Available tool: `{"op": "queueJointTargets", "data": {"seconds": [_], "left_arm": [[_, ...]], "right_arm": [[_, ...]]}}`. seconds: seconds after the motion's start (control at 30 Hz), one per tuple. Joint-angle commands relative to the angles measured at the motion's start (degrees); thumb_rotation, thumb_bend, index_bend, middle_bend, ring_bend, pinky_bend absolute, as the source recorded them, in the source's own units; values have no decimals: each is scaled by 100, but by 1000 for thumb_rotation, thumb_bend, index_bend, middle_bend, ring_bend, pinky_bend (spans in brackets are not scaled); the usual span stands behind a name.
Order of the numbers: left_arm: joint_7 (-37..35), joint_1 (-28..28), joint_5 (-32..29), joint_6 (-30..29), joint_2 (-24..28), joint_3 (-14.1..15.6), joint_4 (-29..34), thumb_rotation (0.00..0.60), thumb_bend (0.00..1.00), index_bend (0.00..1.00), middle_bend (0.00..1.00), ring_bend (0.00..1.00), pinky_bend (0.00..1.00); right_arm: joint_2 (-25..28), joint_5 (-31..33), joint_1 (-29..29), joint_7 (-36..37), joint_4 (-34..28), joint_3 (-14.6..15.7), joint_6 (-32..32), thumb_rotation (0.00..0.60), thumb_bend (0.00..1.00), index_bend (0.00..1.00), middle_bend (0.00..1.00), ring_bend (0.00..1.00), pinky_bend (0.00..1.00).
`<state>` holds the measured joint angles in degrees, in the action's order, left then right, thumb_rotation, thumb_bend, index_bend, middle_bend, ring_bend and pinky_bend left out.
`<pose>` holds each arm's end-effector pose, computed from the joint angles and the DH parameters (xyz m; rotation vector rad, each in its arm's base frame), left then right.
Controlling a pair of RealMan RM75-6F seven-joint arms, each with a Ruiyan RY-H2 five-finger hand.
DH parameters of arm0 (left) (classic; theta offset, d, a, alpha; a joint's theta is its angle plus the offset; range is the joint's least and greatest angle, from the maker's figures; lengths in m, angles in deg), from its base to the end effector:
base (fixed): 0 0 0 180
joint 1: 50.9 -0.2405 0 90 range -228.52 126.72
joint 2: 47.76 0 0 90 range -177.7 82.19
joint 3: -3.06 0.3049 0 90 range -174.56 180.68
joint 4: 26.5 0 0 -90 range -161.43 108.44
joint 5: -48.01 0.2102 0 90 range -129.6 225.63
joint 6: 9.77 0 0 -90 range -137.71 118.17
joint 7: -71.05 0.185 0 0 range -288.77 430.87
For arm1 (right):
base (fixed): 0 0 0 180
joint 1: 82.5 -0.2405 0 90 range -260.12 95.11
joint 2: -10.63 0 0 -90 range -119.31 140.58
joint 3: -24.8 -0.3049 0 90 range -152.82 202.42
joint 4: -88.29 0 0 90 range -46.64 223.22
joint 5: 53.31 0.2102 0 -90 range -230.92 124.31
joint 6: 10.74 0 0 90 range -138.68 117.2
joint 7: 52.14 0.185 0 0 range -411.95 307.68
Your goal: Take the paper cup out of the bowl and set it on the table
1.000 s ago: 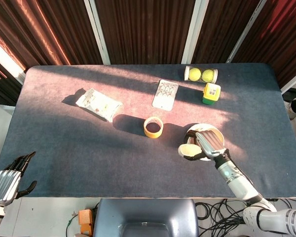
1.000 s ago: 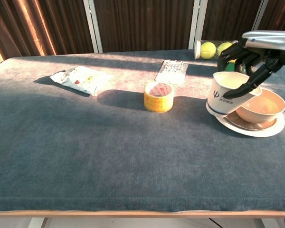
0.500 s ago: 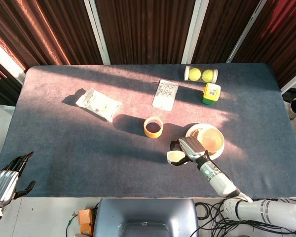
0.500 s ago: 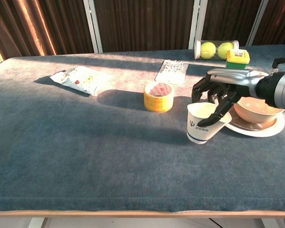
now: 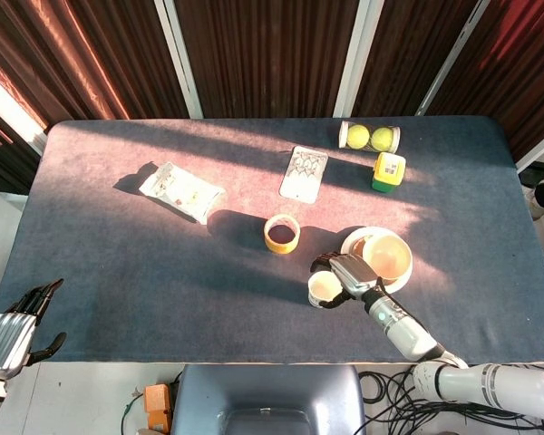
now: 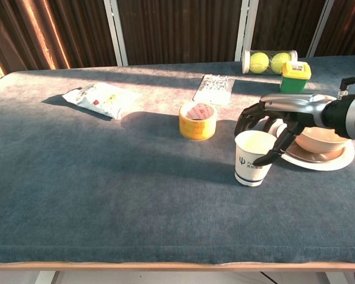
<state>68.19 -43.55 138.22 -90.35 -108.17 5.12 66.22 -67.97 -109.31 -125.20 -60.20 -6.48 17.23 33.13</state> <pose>-0.3511 0.2205 0.1707 -1.5583 -0.9608 -0.8518 -0.1961 -0.3868 -0.0155 1.8985 -1.3690 0.8311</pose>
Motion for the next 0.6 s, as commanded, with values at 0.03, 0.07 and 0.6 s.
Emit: {"op": "queueJointTargets", "data": {"seconds": [0.03, 0.07, 0.6], "left_arm": [[4, 4, -5, 2, -2, -6, -3, 600, 309, 70, 151, 155, 393], [9, 4, -6, 4, -3, -5, -5, 600, 309, 70, 151, 155, 393], [42, -59, -65, -99, -10, -36, 17, 600, 309, 71, 151, 155, 393]], "right_arm": [[93, -151, 18, 148, -27, 22, -95, 600, 61, 230, 124, 19, 145], [122, -222, 29, 205, -41, 23, -106, 600, 61, 204, 104, 8, 121], [1103, -2582, 1633, -177, -634, 640, 2722, 600, 61, 88, 23, 0, 35]]}}
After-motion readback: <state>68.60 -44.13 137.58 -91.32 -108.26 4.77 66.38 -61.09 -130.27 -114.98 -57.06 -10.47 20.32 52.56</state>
